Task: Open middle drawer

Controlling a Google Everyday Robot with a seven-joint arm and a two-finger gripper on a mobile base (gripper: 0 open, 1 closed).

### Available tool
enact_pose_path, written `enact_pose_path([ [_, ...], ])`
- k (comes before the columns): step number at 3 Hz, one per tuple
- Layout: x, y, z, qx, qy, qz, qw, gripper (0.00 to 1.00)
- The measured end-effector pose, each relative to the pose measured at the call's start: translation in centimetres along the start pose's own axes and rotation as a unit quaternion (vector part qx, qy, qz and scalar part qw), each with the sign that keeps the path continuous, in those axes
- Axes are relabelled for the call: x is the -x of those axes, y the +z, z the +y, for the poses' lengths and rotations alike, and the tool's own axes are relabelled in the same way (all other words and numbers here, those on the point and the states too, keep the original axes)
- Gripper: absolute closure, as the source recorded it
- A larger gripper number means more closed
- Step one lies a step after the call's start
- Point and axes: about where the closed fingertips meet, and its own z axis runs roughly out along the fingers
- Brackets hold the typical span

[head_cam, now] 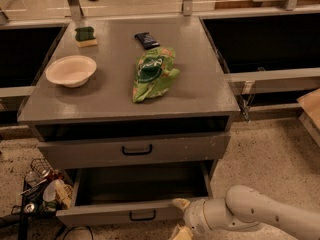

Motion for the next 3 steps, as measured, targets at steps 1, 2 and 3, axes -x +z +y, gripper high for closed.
enact_pose_path([
  [1,1.0,-0.82,-0.48,-0.048,-0.018,0.001,0.9987,0.0],
  [2,1.8,-1.44,-0.77,-0.073,-0.028,0.001,0.9969,0.0],
  [3,1.84,-1.48,-0.8,-0.075,-0.029,0.001,0.9968,0.0],
])
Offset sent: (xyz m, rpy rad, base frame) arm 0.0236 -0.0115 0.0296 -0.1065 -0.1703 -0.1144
